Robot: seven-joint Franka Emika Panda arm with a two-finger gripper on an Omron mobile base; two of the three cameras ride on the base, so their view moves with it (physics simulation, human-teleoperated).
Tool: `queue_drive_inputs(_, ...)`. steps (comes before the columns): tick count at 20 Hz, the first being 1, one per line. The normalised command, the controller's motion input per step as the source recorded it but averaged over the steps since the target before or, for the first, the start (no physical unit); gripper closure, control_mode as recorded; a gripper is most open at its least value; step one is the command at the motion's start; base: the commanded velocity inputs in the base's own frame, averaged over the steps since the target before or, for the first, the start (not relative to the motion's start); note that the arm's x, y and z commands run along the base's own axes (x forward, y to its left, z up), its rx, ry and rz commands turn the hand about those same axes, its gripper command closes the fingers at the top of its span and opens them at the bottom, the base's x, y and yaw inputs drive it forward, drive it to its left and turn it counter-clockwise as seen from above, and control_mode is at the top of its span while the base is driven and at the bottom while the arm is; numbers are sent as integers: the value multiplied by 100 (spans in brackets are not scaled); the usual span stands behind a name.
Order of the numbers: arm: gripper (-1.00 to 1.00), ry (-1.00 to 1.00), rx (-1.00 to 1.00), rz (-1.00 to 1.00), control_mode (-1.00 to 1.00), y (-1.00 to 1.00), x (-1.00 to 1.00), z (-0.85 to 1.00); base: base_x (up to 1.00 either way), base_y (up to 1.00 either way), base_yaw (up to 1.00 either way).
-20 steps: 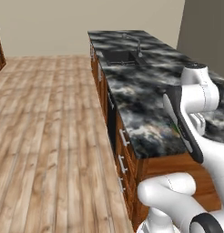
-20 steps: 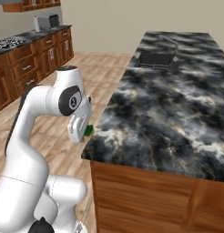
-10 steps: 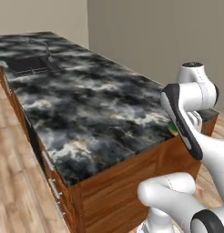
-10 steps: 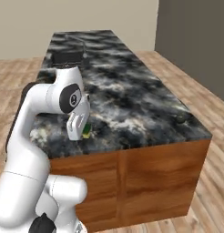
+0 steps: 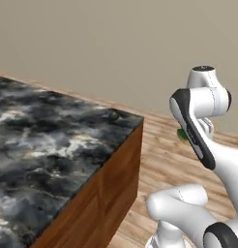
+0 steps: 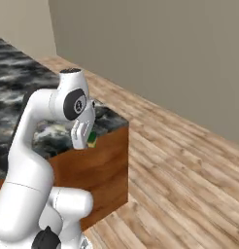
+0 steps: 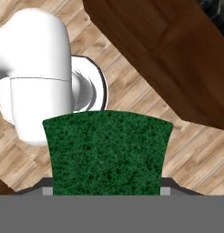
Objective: Place the sponge inside the microwave to prepare for sanitizing.
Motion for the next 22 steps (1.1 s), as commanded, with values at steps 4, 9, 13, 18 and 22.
queue_drive_inputs(4, 100, 0, 0, 0, 100, 0, 0, 0, 0, -57, -82)
queue_drive_inputs(9, 100, 0, 0, 0, 100, 0, 0, 0, 0, -54, -82)
queue_drive_inputs(13, 100, 0, 0, 0, 100, 0, 0, 0, -7, -40, -80)
queue_drive_inputs(18, 100, 0, 0, 0, 100, 0, 0, 0, -7, -27, -76)
queue_drive_inputs(22, 100, 0, 0, 0, 100, 0, 0, 0, 0, -17, -74)
